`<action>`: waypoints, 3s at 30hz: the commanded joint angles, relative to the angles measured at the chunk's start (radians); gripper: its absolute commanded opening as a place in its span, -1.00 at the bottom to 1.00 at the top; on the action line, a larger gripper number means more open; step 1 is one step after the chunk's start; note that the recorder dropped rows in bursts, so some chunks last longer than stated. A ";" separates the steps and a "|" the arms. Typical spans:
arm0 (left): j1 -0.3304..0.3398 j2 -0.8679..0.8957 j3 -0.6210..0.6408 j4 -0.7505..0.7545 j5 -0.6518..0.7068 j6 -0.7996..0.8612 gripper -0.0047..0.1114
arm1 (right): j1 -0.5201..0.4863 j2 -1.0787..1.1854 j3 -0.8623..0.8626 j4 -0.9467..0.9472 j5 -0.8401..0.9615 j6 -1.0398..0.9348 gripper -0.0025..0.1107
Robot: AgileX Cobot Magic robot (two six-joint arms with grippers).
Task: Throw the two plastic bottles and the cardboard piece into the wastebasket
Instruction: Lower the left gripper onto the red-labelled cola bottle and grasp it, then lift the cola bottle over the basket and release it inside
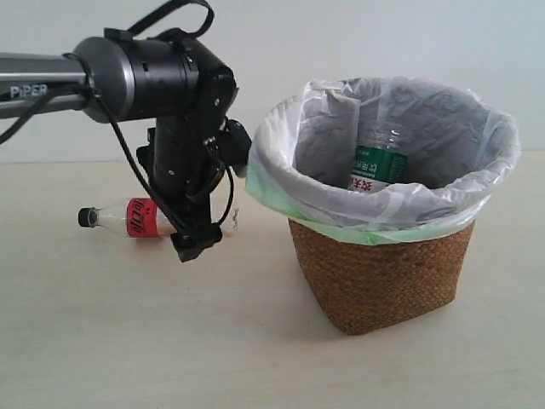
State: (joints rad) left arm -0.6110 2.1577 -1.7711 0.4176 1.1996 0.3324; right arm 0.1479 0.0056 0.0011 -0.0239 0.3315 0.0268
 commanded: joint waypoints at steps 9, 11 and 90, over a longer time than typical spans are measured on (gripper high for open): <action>0.105 0.032 0.004 -0.052 -0.245 0.088 0.89 | 0.001 -0.006 -0.001 -0.008 -0.009 -0.004 -0.91; 0.131 0.048 0.004 -0.070 -0.247 0.140 0.89 | 0.001 -0.006 -0.001 -0.008 -0.009 -0.004 -0.91; -0.060 -0.494 0.002 -0.608 -0.903 0.102 -0.65 | 0.001 -0.006 -0.001 -0.008 -0.009 -0.004 -0.91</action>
State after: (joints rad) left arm -0.6094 1.7330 -1.7711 -0.0462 0.5752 0.4052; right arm 0.1479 0.0056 0.0011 -0.0239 0.3315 0.0268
